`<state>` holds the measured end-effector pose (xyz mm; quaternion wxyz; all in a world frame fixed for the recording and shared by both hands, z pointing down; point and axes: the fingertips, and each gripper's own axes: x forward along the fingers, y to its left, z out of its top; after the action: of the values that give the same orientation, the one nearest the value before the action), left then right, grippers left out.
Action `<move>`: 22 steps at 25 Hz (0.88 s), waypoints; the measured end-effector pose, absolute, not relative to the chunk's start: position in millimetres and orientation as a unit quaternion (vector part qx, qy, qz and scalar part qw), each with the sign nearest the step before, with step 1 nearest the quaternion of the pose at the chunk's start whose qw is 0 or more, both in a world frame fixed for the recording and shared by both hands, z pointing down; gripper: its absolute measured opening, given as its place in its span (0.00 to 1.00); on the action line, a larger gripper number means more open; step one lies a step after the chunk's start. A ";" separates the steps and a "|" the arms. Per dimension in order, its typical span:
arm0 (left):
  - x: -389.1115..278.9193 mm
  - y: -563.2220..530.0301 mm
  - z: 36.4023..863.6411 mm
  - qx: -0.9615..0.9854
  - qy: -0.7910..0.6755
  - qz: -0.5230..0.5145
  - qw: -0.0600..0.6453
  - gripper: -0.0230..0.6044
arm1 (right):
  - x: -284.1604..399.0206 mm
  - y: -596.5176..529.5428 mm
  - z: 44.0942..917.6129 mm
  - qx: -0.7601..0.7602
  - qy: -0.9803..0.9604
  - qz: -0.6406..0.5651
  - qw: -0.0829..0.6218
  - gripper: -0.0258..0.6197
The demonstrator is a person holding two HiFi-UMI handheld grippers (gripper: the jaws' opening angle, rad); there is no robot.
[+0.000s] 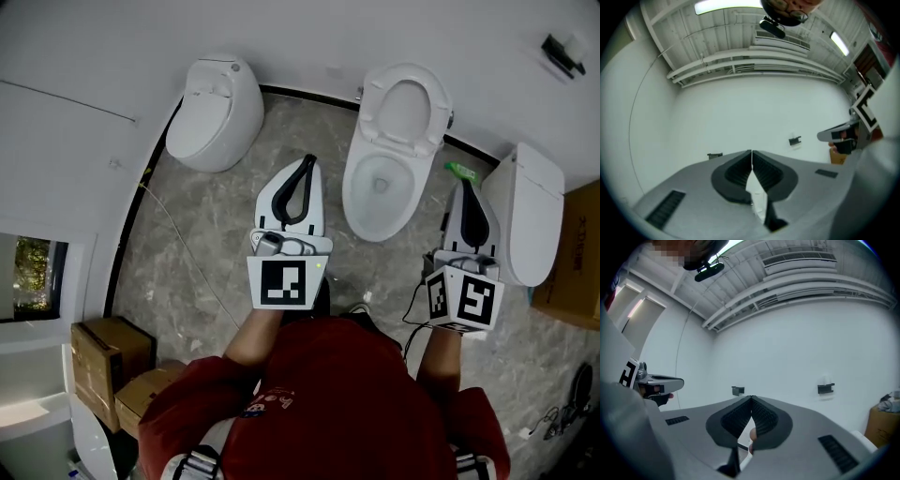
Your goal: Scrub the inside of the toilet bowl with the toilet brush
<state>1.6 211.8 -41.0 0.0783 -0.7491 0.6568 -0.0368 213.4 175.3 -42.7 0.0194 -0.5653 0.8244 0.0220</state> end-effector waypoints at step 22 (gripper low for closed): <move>-289.6 12.9 113.8 -0.708 0.702 -0.079 -0.001 0.03 | -102.9 -54.3 129.4 -0.489 0.860 -0.072 -0.127 0.04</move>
<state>-289.6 12.9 113.8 -0.0008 -0.7080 0.7018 -0.0791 -102.9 -54.3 129.4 -0.1274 -0.4893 0.8597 -0.0719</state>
